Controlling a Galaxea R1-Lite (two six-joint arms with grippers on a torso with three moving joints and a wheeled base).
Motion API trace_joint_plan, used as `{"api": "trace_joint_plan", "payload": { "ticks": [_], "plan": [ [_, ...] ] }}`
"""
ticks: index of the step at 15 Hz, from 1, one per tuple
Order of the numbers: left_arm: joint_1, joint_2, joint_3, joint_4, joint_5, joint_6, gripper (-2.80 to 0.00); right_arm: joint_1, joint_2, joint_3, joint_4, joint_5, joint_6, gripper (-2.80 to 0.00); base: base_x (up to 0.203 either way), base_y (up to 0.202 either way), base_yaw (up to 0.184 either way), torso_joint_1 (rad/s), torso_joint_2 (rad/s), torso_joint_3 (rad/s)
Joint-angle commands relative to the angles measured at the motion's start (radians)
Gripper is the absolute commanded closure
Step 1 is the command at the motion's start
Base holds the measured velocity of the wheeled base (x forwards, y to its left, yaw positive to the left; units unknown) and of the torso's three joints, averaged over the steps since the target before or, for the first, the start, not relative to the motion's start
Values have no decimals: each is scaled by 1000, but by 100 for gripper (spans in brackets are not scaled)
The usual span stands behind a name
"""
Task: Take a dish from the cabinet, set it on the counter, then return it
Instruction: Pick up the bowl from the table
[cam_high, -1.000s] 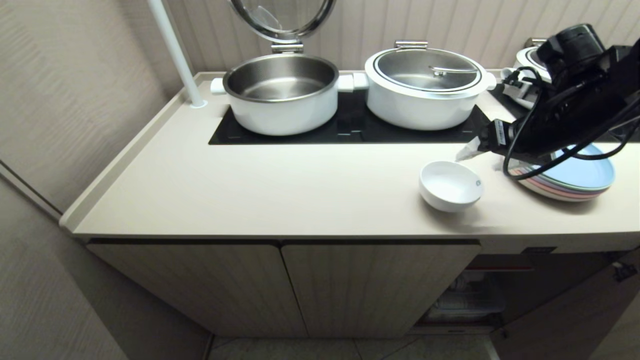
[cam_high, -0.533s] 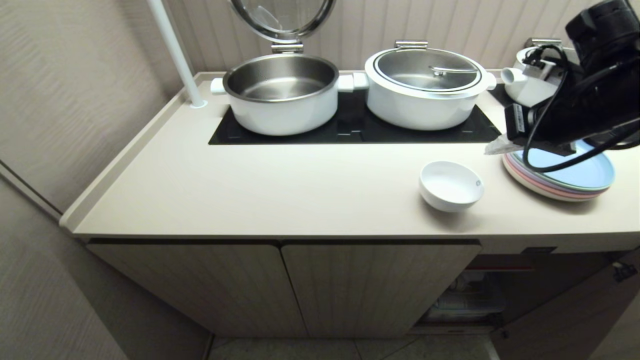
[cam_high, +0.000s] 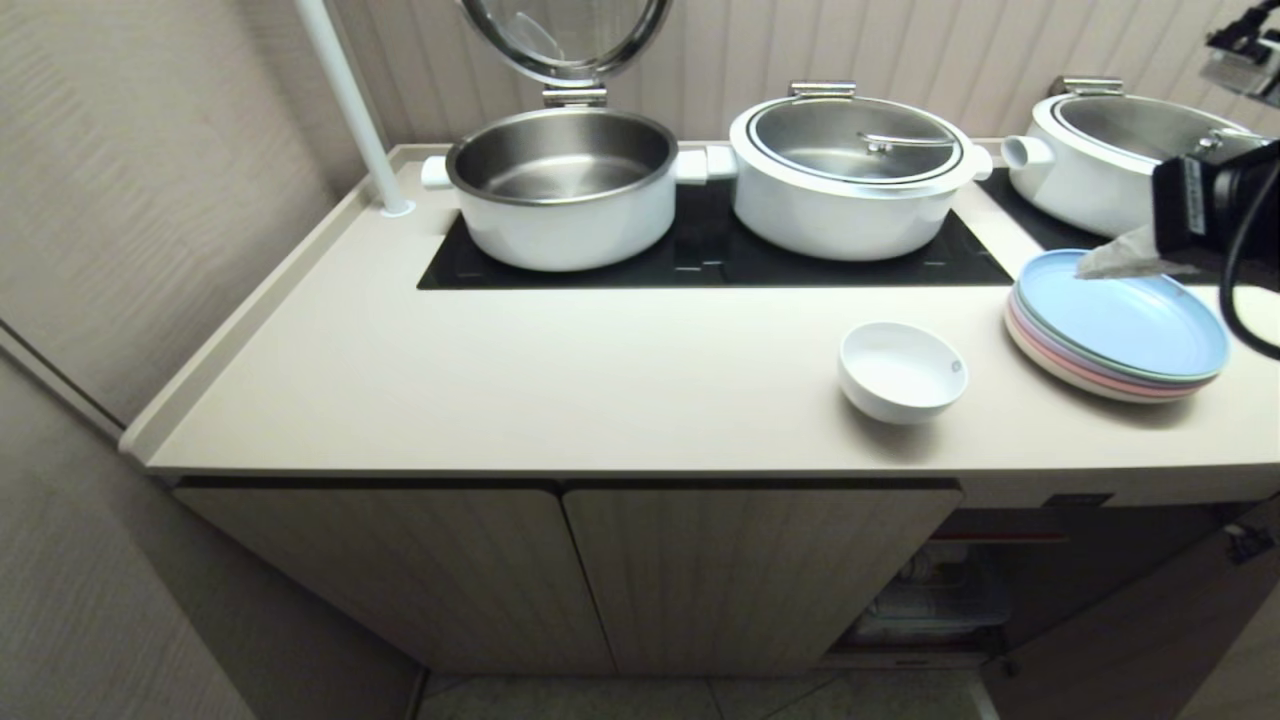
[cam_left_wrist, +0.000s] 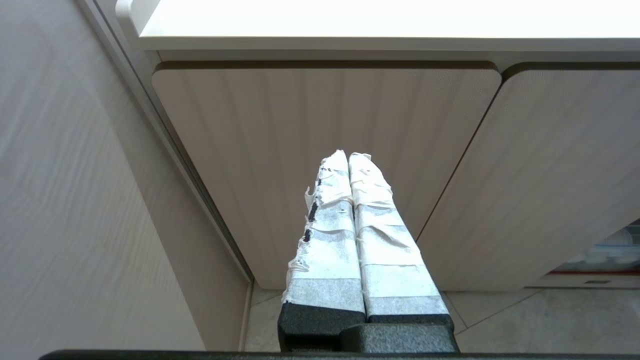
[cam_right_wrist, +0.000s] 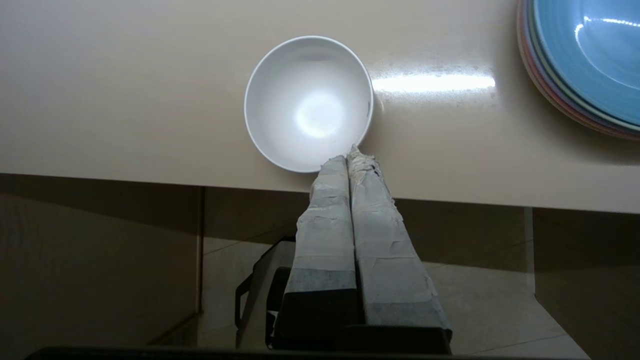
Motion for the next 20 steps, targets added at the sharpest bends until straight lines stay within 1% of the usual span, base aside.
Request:
{"api": "trace_joint_plan", "payload": {
  "ticks": [1,4,6,8,11,15,17,18,20],
  "plan": [
    [-1,0,0,0,0,0,0,-35,-143,73,-5,1,-5,0,0,0,0,0,0,0],
    [1,0,0,0,0,0,0,-152,-308,305,-112,4,-70,0,0,0,0,0,0,0],
    [-1,0,0,0,0,0,0,-187,-430,485,-233,5,-91,0,0,0,0,0,0,0],
    [-1,0,0,0,0,0,0,-197,-553,690,-362,4,-105,0,0,0,0,0,0,0],
    [-1,0,0,0,0,0,0,-200,-757,1012,-592,3,-127,0,0,0,0,0,0,0],
    [-1,0,0,0,0,0,0,-204,-1051,1403,-829,1,-137,0,0,0,0,0,0,0],
    [0,0,0,0,0,0,0,-200,-1181,1559,-926,-2,-140,0,0,0,0,0,0,0],
    [1,0,0,0,0,0,0,-194,-1243,1621,-953,-8,-143,0,0,0,0,0,0,0],
    [-1,0,0,0,0,0,0,-172,-1321,1733,-999,-51,-171,0,0,0,0,0,0,0]
  ]
}}
